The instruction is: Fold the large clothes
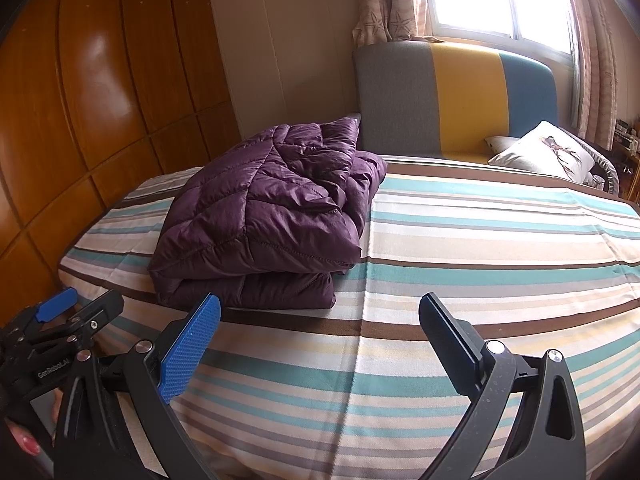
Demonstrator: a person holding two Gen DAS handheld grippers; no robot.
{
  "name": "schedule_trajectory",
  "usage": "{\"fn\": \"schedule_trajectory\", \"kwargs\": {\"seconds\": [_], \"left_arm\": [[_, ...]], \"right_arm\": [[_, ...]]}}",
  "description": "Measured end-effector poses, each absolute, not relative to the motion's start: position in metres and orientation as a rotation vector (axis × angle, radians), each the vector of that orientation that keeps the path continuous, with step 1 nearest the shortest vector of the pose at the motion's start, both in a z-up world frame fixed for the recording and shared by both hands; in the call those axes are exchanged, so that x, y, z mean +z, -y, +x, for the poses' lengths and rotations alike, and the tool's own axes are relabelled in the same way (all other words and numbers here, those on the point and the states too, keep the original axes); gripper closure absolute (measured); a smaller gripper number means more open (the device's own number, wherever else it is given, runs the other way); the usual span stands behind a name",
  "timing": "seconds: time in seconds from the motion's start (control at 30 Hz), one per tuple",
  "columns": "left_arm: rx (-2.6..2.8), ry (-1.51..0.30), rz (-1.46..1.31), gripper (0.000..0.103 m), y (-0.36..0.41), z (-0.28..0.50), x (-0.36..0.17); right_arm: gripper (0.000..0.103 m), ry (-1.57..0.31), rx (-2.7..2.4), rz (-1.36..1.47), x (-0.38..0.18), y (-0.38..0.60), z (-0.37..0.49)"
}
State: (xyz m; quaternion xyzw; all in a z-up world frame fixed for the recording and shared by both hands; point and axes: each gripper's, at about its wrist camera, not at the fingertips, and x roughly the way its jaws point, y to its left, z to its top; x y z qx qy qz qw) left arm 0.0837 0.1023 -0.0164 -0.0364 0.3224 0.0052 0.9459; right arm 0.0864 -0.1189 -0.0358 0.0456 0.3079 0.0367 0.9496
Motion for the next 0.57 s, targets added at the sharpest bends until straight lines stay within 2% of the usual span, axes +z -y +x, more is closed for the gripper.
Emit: {"fn": "schedule_trajectory", "kwargs": {"seconds": [0.3, 0.57], "left_arm": [[0.025, -0.636, -0.057, 0.002, -0.100, 0.080, -0.015], [0.043, -0.720, -0.059, 0.002, -0.108, 0.095, -0.028]], "right_arm": [[0.004, -0.634, 0.076, 0.107, -0.038, 0.121, 0.088], [0.004, -0.696, 0.030, 0.160, -0.056, 0.141, 0.099]]}}
